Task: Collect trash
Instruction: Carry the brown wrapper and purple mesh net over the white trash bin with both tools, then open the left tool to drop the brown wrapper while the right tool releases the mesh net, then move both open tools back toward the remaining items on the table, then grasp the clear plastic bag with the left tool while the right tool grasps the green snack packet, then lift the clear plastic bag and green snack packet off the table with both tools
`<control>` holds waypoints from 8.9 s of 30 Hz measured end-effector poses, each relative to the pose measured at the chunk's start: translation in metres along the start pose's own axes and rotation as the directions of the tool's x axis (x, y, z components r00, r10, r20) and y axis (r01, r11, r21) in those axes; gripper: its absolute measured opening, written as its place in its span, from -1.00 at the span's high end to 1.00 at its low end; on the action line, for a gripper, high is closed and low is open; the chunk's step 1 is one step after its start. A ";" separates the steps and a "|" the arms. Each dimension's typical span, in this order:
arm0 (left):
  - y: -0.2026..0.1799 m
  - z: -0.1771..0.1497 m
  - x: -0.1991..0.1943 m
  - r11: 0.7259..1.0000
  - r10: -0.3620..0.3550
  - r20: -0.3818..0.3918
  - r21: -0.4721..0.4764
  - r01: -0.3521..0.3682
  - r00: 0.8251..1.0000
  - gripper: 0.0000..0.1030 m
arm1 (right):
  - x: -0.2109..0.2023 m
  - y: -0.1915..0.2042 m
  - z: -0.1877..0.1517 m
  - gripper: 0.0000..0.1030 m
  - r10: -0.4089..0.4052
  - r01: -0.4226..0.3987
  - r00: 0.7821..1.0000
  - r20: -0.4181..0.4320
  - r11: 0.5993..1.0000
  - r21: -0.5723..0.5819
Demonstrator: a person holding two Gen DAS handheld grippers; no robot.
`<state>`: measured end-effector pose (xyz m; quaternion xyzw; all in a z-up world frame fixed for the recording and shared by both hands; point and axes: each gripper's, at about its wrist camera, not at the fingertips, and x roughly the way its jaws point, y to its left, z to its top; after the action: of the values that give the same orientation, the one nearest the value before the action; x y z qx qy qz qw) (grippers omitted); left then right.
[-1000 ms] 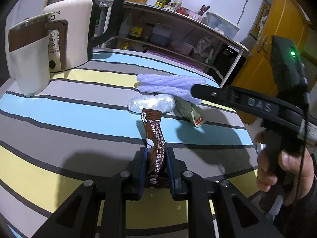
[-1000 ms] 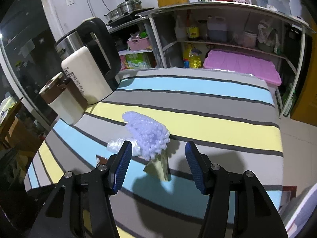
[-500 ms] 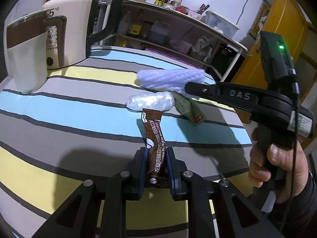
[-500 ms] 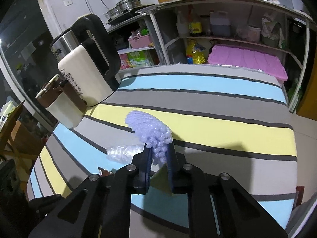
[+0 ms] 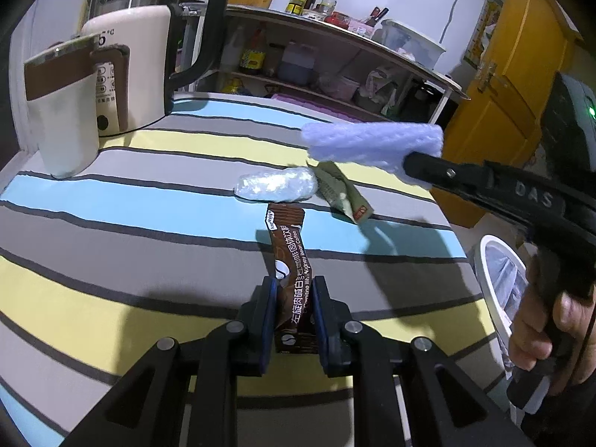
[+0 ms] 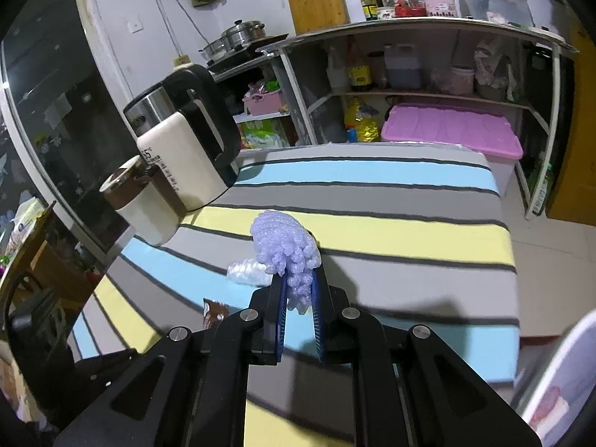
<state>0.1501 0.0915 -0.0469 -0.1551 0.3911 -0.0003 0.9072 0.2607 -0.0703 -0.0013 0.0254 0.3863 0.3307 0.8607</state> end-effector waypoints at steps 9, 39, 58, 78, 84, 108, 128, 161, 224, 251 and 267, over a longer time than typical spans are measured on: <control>-0.026 -0.011 -0.028 0.999 -0.006 0.031 0.053 0.004 1.000 0.62 | -0.046 -0.007 -0.031 0.75 -0.005 0.004 1.000 0.022 0.999 0.048; -0.126 -0.050 -0.074 0.967 -0.114 0.046 0.232 0.100 0.992 0.62 | -0.176 -0.037 -0.116 0.75 -0.130 0.106 0.982 0.134 0.979 0.177; -0.196 -0.047 -0.046 0.913 -0.234 -0.008 0.342 0.223 0.972 0.62 | -0.228 -0.099 -0.145 0.75 -0.281 0.222 0.947 0.153 0.922 0.317; -0.267 -0.049 0.014 0.843 -0.316 -0.130 0.416 0.341 0.940 0.62 | -0.230 -0.156 -0.165 0.75 -0.376 0.314 0.924 0.070 0.851 0.422; -0.282 -0.054 0.028 0.827 -0.331 -0.172 0.420 0.373 0.928 0.62 | -0.228 -0.168 -0.168 0.75 -0.385 0.330 0.922 0.042 0.837 0.436; -0.278 -0.049 0.027 0.829 -0.357 -0.181 0.392 0.400 0.917 0.51 | -0.232 -0.164 -0.169 0.40 -0.379 0.322 0.924 0.046 0.840 0.437; -0.214 -0.045 -0.022 0.896 -0.290 -0.068 0.330 0.296 0.955 0.51 | -0.226 -0.099 -0.153 0.41 -0.320 0.278 0.942 0.102 0.913 0.297; -0.114 -0.042 -0.070 0.964 -0.131 0.062 0.242 0.113 0.989 0.50 | -0.164 -0.019 -0.131 0.41 -0.173 0.167 0.984 0.048 0.980 0.107; 0.011 0.077 0.058 0.973 0.027 -0.034 0.228 -0.019 0.999 0.49 | 0.074 -0.007 -0.007 0.41 -0.037 0.032 0.985 -0.170 0.999 -0.033; -0.019 0.066 0.087 0.920 0.036 -0.098 0.391 0.005 0.995 0.59 | 0.048 -0.025 -0.009 0.94 -0.051 0.054 0.991 -0.123 0.998 0.021; -0.003 0.067 0.052 0.955 0.049 0.004 0.292 -0.048 0.999 0.71 | 0.053 -0.016 -0.002 0.01 0.001 0.003 0.994 -0.107 0.999 0.035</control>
<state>0.2345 0.1007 -0.0397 -0.0097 0.3918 -0.0363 0.9193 0.2932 -0.0518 -0.0421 0.0223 0.4377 0.3244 0.8383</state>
